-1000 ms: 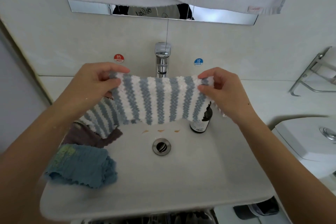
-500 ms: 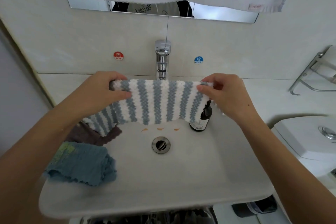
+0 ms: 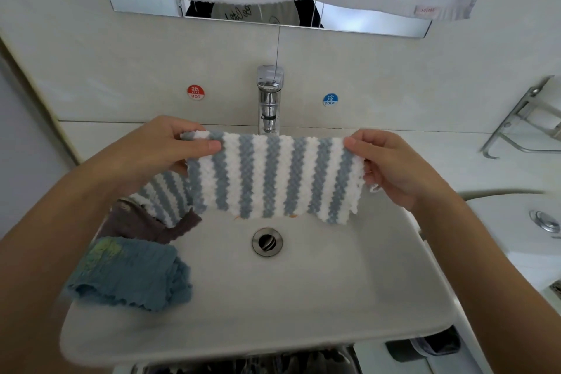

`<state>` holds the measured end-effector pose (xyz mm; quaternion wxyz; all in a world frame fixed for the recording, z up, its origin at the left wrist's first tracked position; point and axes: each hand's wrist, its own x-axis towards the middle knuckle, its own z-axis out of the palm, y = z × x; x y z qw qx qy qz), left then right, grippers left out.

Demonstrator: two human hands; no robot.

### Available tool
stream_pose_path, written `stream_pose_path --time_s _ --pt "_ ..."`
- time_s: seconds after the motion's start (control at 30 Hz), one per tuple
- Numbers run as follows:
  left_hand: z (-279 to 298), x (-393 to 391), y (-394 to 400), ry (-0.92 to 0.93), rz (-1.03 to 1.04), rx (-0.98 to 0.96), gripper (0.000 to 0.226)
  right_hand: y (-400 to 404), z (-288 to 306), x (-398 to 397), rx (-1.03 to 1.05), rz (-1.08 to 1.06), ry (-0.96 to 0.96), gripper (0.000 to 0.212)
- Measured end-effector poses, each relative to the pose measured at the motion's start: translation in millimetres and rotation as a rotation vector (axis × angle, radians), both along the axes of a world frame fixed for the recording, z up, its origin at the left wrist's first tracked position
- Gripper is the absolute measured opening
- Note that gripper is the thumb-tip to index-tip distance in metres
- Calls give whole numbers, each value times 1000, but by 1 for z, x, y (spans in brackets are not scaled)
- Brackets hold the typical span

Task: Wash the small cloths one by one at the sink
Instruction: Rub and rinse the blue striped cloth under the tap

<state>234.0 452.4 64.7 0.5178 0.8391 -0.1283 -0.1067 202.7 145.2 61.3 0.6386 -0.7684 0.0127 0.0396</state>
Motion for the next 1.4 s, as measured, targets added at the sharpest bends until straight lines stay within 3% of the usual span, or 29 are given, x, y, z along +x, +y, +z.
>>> stream_pose_path --time_s 0.17,0.37,0.43,0.63,0.73,0.83,1.0,1.13,1.23,1.4 --pt "-18 2 -23 75 145 -68 10 5 -14 3 60 -39 51 26" --pt "-34 -11 -71 61 118 -188 8 25 -33 -3 66 -126 13 20" --pt "-39 -15 -90 0 47 -186 6 34 -37 -6 50 -126 -32 17" --pt "-53 -26 -119 -263 -56 -85 35 47 -50 -17 51 -201 -180 17" --pt "-55 -27 -120 -396 -53 5 33 42 -54 -19 92 -283 -187 21" --pt "-56 -27 -120 -417 -27 51 29 39 -53 -18 122 -340 -200 24" --pt "-54 -32 -127 -355 -106 17 35 42 -52 -20 94 -244 -221 5" --pt "-49 -35 -129 -210 -275 -77 48 37 -52 -24 148 -229 -192 27" --pt "-49 -33 -130 -77 -322 -165 62 32 -54 -25 119 -279 -215 18" --pt "-52 -24 -135 -125 -106 -271 43 16 -51 -23 175 -320 -206 16"
